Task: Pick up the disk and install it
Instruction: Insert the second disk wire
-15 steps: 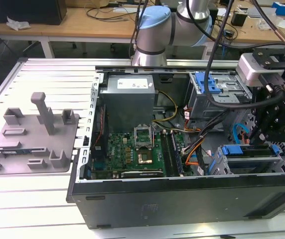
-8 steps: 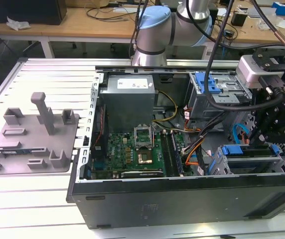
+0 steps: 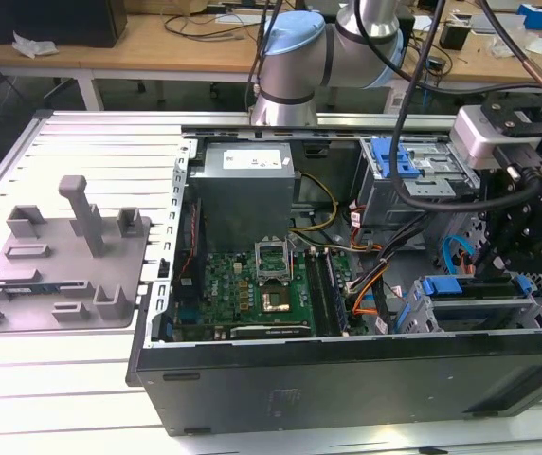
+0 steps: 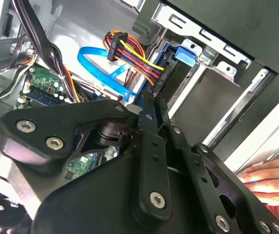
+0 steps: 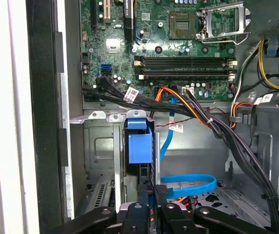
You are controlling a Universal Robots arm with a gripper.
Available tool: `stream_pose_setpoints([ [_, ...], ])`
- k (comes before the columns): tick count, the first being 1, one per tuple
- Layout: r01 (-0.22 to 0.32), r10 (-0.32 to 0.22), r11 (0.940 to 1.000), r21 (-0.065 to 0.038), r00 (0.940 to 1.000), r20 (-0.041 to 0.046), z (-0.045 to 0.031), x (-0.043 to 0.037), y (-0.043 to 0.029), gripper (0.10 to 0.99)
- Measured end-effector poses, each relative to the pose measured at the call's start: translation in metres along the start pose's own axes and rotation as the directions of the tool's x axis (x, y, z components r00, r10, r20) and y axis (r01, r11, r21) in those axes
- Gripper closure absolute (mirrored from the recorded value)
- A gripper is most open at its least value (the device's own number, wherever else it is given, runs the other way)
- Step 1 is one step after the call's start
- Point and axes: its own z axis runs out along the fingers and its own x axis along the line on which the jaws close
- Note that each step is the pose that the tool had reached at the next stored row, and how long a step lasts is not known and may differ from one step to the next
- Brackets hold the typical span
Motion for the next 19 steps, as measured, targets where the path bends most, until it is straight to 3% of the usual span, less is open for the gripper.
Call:
stream_pose_setpoints([
  [19, 0.000, 0.000, 1.0000, 0.000, 1.0000, 0.0002, 0.0065, 0.0002, -0.0016, 0.925],
])
